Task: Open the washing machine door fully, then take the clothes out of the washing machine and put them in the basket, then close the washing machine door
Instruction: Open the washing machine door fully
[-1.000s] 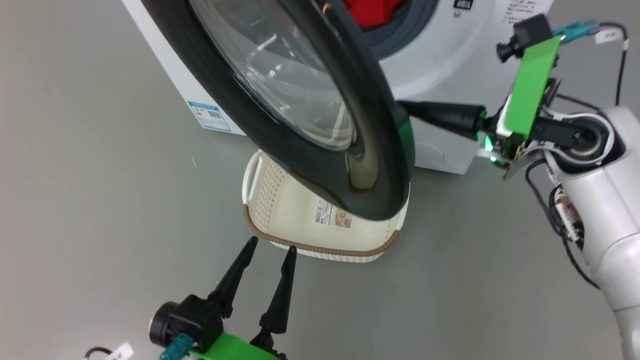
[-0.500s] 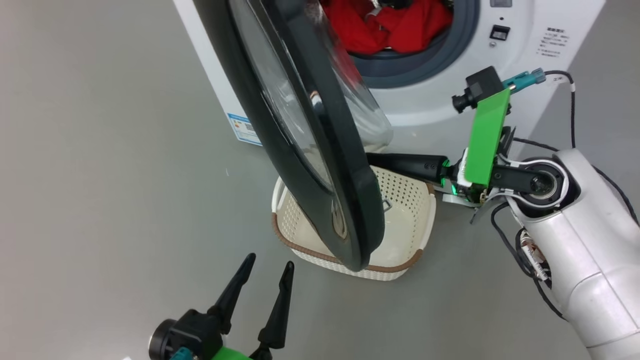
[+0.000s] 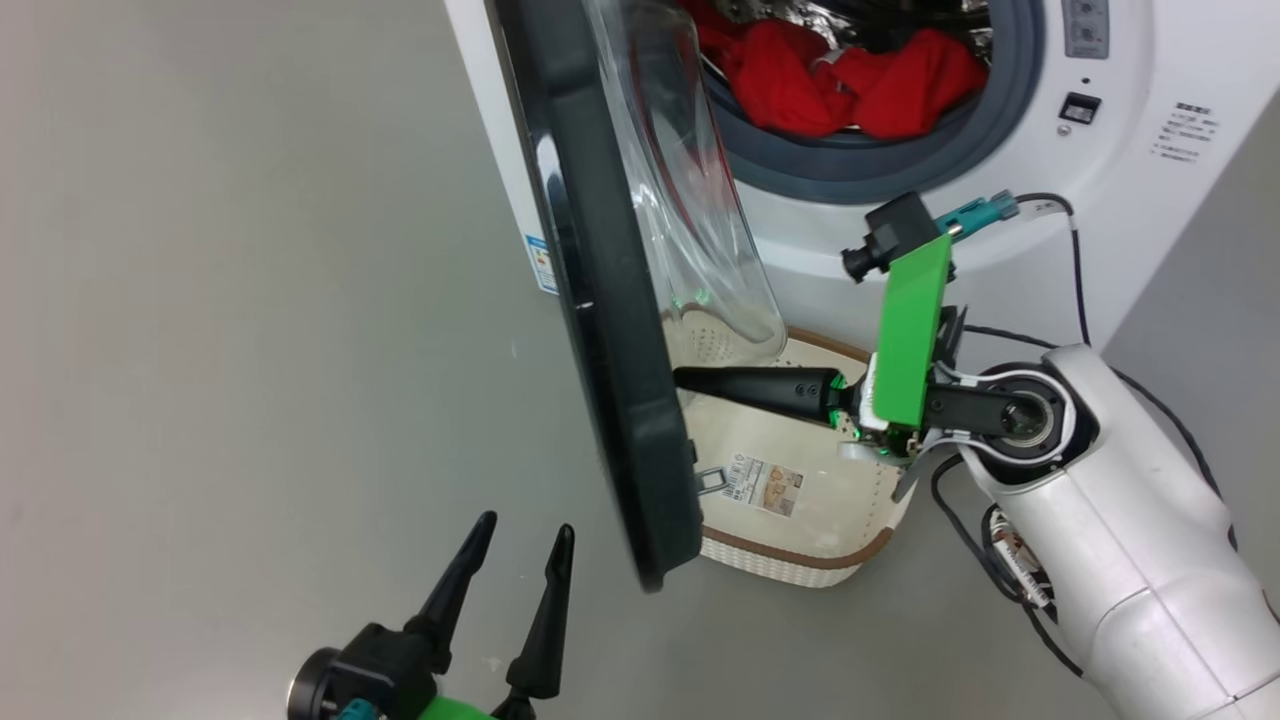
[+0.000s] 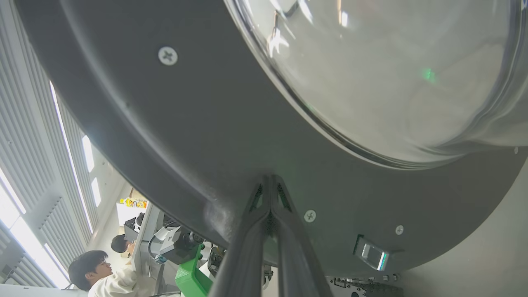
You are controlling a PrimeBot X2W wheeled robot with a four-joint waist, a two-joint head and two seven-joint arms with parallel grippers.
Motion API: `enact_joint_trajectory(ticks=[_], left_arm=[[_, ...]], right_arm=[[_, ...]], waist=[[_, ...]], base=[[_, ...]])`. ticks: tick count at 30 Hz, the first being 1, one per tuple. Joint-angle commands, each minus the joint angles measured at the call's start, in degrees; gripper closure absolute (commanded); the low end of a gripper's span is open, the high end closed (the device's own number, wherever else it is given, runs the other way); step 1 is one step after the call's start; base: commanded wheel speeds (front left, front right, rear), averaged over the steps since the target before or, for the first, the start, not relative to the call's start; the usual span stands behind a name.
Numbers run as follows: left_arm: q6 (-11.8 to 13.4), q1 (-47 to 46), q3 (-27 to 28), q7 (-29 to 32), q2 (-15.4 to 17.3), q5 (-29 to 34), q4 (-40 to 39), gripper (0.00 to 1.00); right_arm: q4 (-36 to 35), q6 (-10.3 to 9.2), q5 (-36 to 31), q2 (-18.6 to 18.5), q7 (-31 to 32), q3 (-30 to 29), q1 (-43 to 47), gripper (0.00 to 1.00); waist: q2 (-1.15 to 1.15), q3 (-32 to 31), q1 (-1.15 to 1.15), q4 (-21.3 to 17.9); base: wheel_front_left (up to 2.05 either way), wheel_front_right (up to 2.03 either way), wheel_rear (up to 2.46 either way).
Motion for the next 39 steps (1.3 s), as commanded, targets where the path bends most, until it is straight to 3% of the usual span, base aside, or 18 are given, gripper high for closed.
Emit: enact_joint_trajectory(ticks=[1,28,31,32,33,39], left_arm=[[0.6,0.34,2.26,-0.46,0.45,0.62,-1.42,0.0],[1.45,1.02,3.96,-0.46,0.45,1.69,-0.62,0.0],[1.45,1.25,4.27,-0.46,0.45,1.74,-0.4,0.0],[1.4,1.27,4.43,-0.46,0.45,1.73,-0.29,0.0],[1.34,1.31,4.62,-0.46,0.45,1.77,-0.1,0.0],[0.63,1.31,6.27,-0.46,0.45,2.42,1.03,0.0]], right_arm=[[-2.19,0.43,-0.78,1.94,-0.27,0.99,0.61,1.0],[-2.3,0.43,-1.08,3.85,-2.86,3.11,1.55,1.0],[-2.34,0.43,-2.24,3.41,-3.97,3.25,2.16,0.5],[-2.35,0.43,-2.6,3.23,-4.6,3.17,2.43,0.2],[-2.32,0.43,-2.83,3.06,-5.11,3.12,2.8,0.0],[-2.8,0.43,-3.74,1.41,-7.7,2.82,5.24,0.0]], waist=[[0.0,-0.39,0.0,0.84],[0.0,-1.76,0.0,2.93],[0.0,-2.25,0.0,2.67],[0.0,-2.35,0.0,2.57],[0.0,-2.6,0.0,2.42],[0.0,-3.28,0.0,1.19]], base=[[0.0,0.0,0.0],[0.0,0.0,0.0],[0.0,0.0,0.0],[0.0,0.0,0.0],[0.0,0.0,0.0],[0.0,0.0,0.0]])
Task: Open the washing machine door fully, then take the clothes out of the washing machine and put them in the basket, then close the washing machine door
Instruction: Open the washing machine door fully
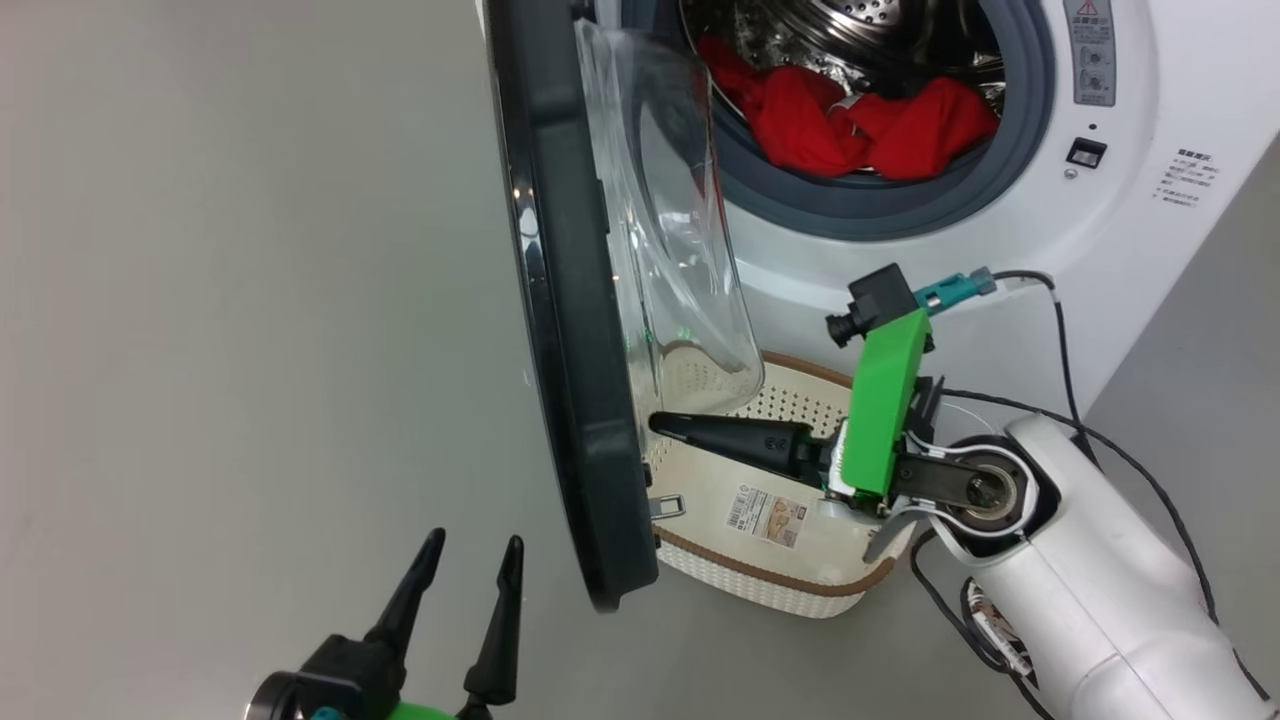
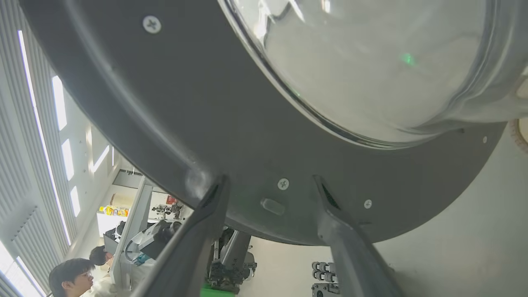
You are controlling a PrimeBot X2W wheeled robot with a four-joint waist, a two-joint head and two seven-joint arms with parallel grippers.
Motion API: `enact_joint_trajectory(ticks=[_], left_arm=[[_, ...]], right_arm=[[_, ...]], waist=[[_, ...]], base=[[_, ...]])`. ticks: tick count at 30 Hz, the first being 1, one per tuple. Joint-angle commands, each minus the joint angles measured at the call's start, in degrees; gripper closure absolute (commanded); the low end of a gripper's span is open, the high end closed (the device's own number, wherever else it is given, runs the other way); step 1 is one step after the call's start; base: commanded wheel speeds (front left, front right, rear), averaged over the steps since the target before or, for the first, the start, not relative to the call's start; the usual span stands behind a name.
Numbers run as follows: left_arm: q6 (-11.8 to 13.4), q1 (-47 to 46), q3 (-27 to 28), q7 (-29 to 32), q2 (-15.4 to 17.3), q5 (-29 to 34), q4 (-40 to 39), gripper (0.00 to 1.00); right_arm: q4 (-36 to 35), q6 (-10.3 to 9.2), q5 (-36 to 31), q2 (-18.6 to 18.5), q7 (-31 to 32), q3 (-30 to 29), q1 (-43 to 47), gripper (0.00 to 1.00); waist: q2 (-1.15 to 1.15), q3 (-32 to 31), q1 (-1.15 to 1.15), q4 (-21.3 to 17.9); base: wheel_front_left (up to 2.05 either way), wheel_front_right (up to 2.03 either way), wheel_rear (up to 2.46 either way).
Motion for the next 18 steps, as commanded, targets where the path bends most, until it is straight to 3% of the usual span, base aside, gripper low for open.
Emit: enact_joint_trajectory(ticks=[1,18], left_arm=[[-0.4,-0.07,2.54,-0.46,0.43,0.55,-0.87,0.0],[-2.04,0.62,6.72,-0.46,0.43,1.59,0.28,0.0]], right_arm=[[-1.95,0.43,-0.78,-0.21,-1.03,0.13,0.78,0.0],[-2.68,0.43,-2.95,-6.14,-10.76,-0.6,10.63,0.0]], waist=[[0.0,-0.39,0.0,-0.62],[0.0,-1.15,0.0,-4.2]], base=[[0.0,0.0,0.0],[0.0,0.0,0.0]])
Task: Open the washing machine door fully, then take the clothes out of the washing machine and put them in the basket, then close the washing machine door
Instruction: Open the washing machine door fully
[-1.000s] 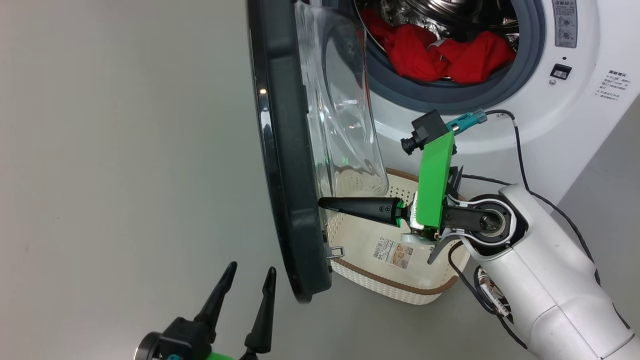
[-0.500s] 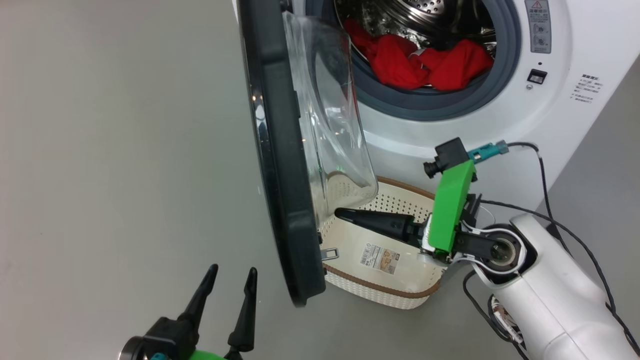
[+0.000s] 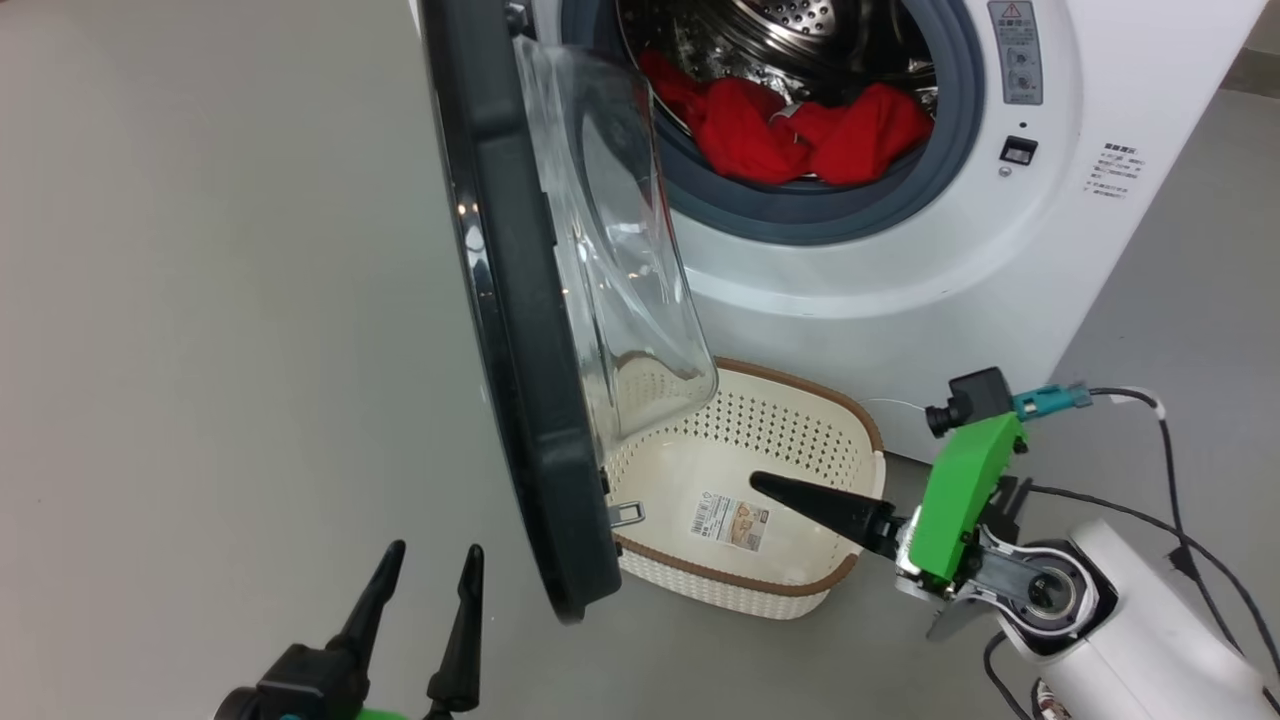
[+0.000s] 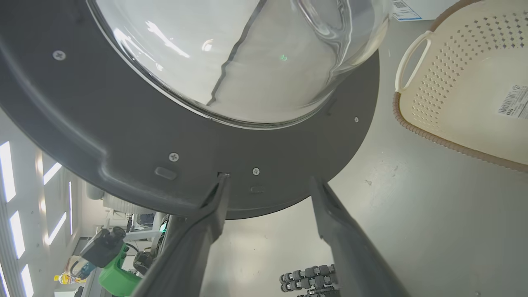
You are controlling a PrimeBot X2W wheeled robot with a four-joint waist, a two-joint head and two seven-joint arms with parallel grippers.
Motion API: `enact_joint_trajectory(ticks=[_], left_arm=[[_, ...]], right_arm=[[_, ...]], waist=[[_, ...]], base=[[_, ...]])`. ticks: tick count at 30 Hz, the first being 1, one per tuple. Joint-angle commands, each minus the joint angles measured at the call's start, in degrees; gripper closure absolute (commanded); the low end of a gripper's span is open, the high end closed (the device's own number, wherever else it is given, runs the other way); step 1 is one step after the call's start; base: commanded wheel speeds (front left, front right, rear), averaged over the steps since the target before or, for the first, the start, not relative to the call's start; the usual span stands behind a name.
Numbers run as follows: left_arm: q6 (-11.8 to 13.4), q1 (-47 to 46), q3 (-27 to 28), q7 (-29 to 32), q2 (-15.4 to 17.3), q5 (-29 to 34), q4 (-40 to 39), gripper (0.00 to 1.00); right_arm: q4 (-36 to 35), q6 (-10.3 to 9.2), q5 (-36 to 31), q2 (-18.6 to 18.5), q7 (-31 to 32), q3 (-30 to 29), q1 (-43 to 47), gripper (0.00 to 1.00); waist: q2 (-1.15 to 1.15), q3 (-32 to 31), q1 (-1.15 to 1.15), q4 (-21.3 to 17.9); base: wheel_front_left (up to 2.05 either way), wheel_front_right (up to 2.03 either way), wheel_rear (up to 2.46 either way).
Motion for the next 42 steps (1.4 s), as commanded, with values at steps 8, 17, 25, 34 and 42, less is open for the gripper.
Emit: enact_joint_trajectory(ticks=[8,17,25,34,42], left_arm=[[-0.38,-0.3,3.63,-0.46,0.44,0.75,-0.86,0.0],[-0.3,-0.05,4.7,-0.46,0.44,0.61,-0.84,0.0],[-0.08,0.02,5.31,-0.46,0.44,0.37,-0.57,0.0],[0.04,0.19,5.63,-0.46,0.44,0.35,-0.44,0.0],[0.13,-0.06,5.73,-0.46,0.44,0.26,-0.31,0.0]], right_arm=[[-1.89,0.43,-4.83,-4.29,-8.64,3.15,3.57,0.0],[-3.66,0.43,-9.92,-8.97,-20.35,8.96,6.2,0.0],[-3.25,0.43,-13.83,-12.33,-33.27,15.75,6.73,0.0],[-1.08,0.43,-16.77,-14.59,-46.82,22.26,5.08,0.0],[0.44,0.43,-25.07,-14.78,-49.52,22.03,3.9,0.0]], waist=[[0.0,0.0,0.0,-1.71],[0.0,0.23,0.0,-2.74],[0.0,0.27,0.0,-3.26],[0.0,0.31,0.0,-3.61],[0.0,0.56,0.0,-3.66]], base=[[0.0,0.0,0.0],[0.0,0.0,0.0],[0.0,0.0,0.0],[0.0,0.0,0.0],[0.0,0.0,0.0]])
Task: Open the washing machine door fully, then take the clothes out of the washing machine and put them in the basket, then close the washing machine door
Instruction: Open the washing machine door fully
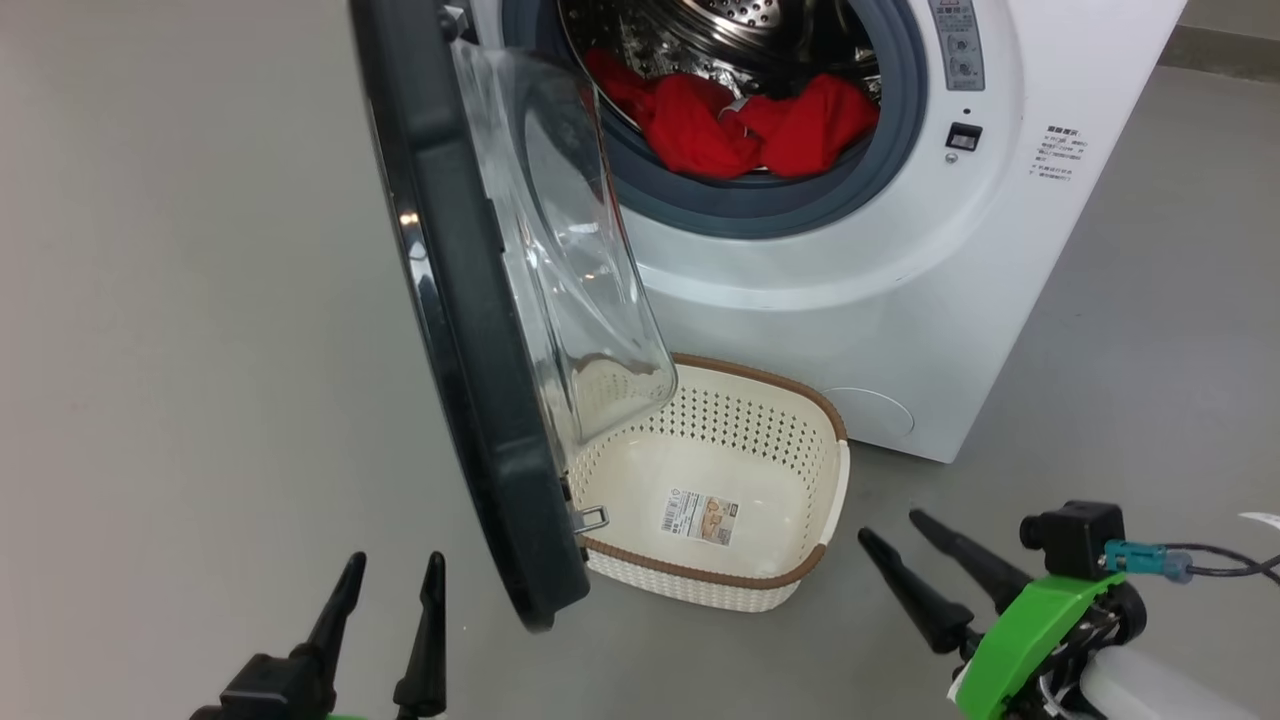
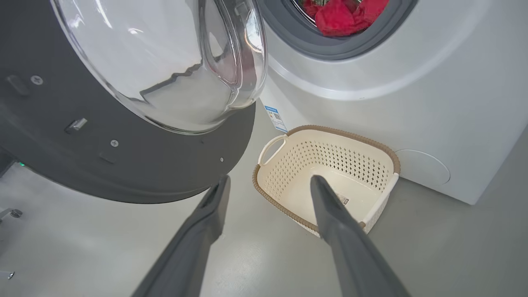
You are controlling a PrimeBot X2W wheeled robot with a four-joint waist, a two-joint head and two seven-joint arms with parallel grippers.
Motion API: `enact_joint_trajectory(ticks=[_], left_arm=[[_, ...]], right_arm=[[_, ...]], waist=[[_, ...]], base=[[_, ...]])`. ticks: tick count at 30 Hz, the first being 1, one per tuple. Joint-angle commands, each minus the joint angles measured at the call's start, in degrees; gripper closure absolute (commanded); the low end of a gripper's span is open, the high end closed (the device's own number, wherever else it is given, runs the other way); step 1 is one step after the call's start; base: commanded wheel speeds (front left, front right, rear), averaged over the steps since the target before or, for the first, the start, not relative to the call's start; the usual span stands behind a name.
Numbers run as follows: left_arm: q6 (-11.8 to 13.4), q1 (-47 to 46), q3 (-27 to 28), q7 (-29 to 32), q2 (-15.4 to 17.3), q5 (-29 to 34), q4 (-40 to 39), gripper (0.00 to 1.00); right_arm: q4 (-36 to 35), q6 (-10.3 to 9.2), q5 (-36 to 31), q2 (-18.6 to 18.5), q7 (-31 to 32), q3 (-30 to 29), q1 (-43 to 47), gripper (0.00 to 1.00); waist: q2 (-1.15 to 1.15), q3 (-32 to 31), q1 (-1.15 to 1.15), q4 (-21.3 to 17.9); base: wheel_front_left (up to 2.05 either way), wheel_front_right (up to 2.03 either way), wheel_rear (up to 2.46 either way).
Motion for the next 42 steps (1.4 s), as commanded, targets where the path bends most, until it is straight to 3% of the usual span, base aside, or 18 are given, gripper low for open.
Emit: enact_joint_trajectory(ticks=[1,17,26,37,38,39,40,42], left_arm=[[0.28,-1.03,2.0,-0.46,0.47,0.23,-1.02,0.0],[0.12,-0.92,2.28,-0.46,0.47,0.48,-1.45,0.0],[-0.01,-0.85,2.4,-0.46,0.47,0.71,-1.76,0.0],[0.07,-0.58,2.57,-0.46,0.47,0.67,-1.83,0.0],[0.11,-0.56,2.71,-0.46,0.47,0.55,-2.06,0.2],[0.21,-0.59,2.99,-0.46,0.47,0.22,-2.57,0.83],[0.3,-0.61,3.36,-0.46,0.47,-0.18,-3.21,1.0],[0.71,-0.78,4.63,-0.46,0.47,-0.95,-5.1,1.0]], right_arm=[[-1.43,0.37,-2.42,-0.39,-0.76,-1.55,-0.92,0.0],[-7.26,0.37,-23.45,6.18,-0.79,-20.35,7.49,0.0],[-10.26,0.37,-28.35,8.88,-0.79,-25.96,10.57,0.0],[-8.41,0.37,-31.01,9.99,-0.8,-28.31,13.14,0.0],[-8.57,0.37,-31.26,10.03,-0.8,-28.46,13.19,0.0],[-8.77,0.37,-31.49,10.1,-0.8,-28.65,13.22,0.0],[-8.9,0.37,-31.6,10.18,-0.8,-28.8,13.26,0.0],[-9.04,0.37,-31.82,10.22,-0.8,-29.0,13.23,0.0]], waist=[[0.0,0.02,0.0,-0.01],[0.0,0.1,0.0,-0.2],[0.0,-0.02,0.0,-0.14],[0.0,-0.52,0.0,-0.09],[0.0,-0.56,0.0,-0.14],[0.0,-0.6,0.0,-0.18],[0.0,-0.61,0.0,-0.23],[0.0,-0.65,0.0,-0.31]], base=[[0.0,0.0,0.0],[0.0,0.0,0.0],[0.0,0.0,0.0],[0.0,0.0,0.0],[0.0,0.0,0.0],[0.0,0.0,0.0],[0.0,0.0,0.0],[0.0,0.0,0.0]])
